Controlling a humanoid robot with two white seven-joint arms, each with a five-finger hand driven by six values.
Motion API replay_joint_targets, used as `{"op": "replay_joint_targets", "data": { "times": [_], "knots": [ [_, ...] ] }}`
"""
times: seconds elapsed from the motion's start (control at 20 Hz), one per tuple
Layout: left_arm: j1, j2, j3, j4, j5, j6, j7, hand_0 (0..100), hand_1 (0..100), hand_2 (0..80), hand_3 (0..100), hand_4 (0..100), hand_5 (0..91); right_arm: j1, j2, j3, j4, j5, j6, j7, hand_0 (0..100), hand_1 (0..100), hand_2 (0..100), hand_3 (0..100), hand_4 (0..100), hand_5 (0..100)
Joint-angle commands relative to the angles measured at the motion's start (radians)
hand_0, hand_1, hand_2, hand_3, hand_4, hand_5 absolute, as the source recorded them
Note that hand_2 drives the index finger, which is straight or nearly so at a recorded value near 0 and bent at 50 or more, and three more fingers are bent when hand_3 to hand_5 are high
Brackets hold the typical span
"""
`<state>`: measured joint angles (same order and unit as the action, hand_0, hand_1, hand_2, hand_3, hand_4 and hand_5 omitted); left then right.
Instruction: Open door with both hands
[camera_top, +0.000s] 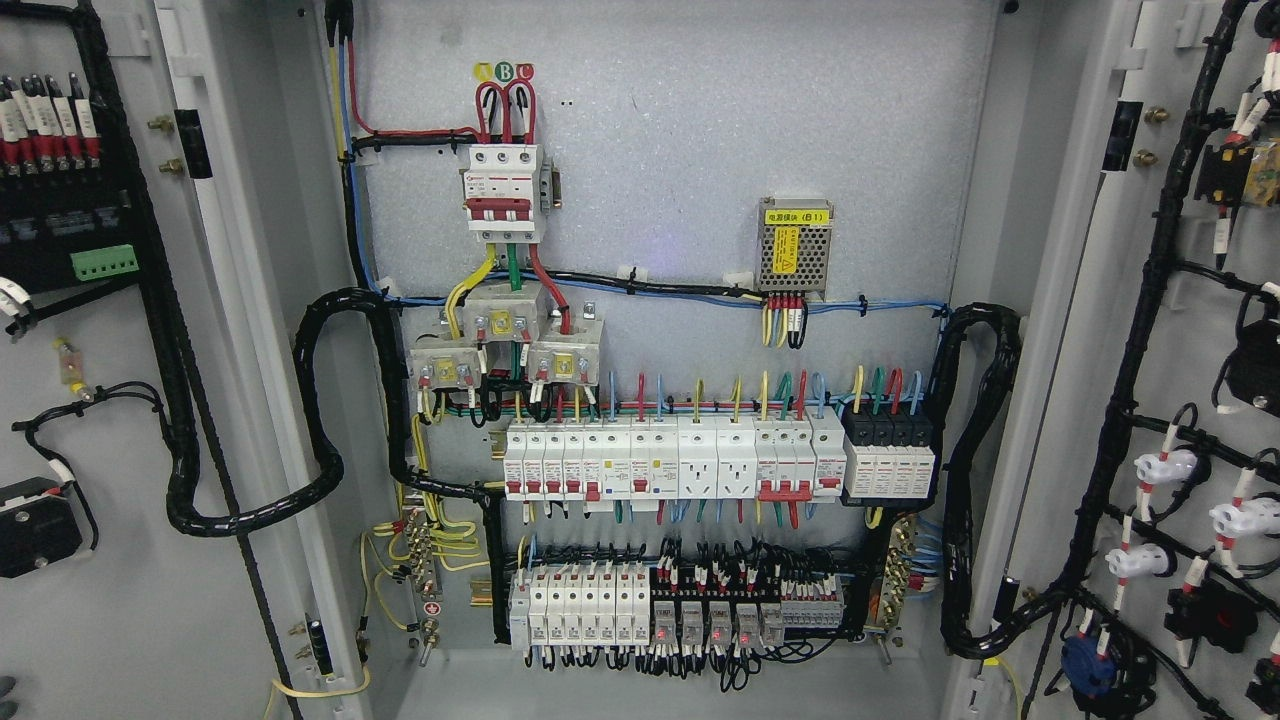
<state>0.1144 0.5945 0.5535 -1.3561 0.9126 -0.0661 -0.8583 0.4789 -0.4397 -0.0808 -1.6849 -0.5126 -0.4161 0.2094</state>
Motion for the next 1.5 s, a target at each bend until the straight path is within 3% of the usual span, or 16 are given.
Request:
{"op": "replay_joint_targets", "data": {
  "times": [0.0,0.1,0.25,0.4,0.5,0.6,0.85,1.0,1.1,1.2,1.35,1.45],
  "knots": [
    [0.021,-0.048,-0.012,-0.151,-0.011,0.000,0.015,30,0,2.8,3,4,0.0,-0.022,0.024,0.012,-0.004,0.002,0.000,-0.001,22,0,0,0,0,0],
    [0.034,-0.082,-0.058,-0.224,-0.023,-0.001,0.059,30,0,2.8,3,4,0.0,-0.042,0.033,0.032,-0.004,0.002,0.002,-0.001,22,0,0,0,0,0],
    [0.033,-0.140,-0.167,-0.307,-0.066,-0.006,0.194,30,0,2.8,3,4,0.0,-0.069,0.081,0.070,-0.004,0.012,0.003,-0.002,22,0,0,0,0,0],
    [0.037,-0.243,-0.239,-0.351,-0.209,-0.009,0.310,30,0,2.8,3,4,0.0,-0.109,0.131,0.087,-0.006,0.064,0.036,-0.004,22,0,0,0,0,0],
    [0.059,-0.303,-0.280,-0.374,-0.300,-0.011,0.343,30,0,2.8,3,4,0.0,-0.129,0.176,0.105,-0.006,0.118,0.042,-0.004,22,0,0,0,0,0],
    [0.077,-0.346,-0.332,-0.400,-0.339,-0.012,0.372,30,0,2.8,3,4,0.0,-0.138,0.211,0.131,-0.009,0.170,0.042,-0.004,22,0,0,0,0,0],
    [0.131,-0.508,-0.451,-0.417,-0.526,-0.012,0.495,30,0,2.8,3,4,0.0,-0.143,0.329,0.214,-0.010,0.313,0.042,-0.004,22,0,0,0,0,0],
    [0.163,-0.579,-0.529,-0.428,-0.648,-0.026,0.518,30,0,2.8,3,4,0.0,-0.157,0.349,0.272,-0.006,0.333,0.042,-0.011,22,0,0,0,0,0],
    [0.166,-0.579,-0.578,-0.429,-0.690,-0.064,0.597,30,0,2.8,3,4,0.0,-0.158,0.363,0.303,-0.006,0.336,0.042,-0.016,22,0,0,0,0,0],
    [0.169,-0.578,-0.584,-0.428,-0.698,-0.067,0.686,30,0,2.8,3,4,0.0,-0.158,0.372,0.305,-0.006,0.350,0.043,-0.018,22,0,0,0,0,0],
    [0.198,-0.578,-0.586,-0.426,-0.698,-0.069,0.693,30,0,2.8,3,4,0.0,-0.155,0.381,0.302,0.004,0.370,0.040,-0.060,22,0,0,0,0,0],
    [0.208,-0.576,-0.586,-0.426,-0.698,-0.069,0.691,30,0,2.7,3,4,0.0,-0.154,0.383,0.305,0.008,0.370,0.039,-0.068,22,0,0,0,0,0]
  ]
}}
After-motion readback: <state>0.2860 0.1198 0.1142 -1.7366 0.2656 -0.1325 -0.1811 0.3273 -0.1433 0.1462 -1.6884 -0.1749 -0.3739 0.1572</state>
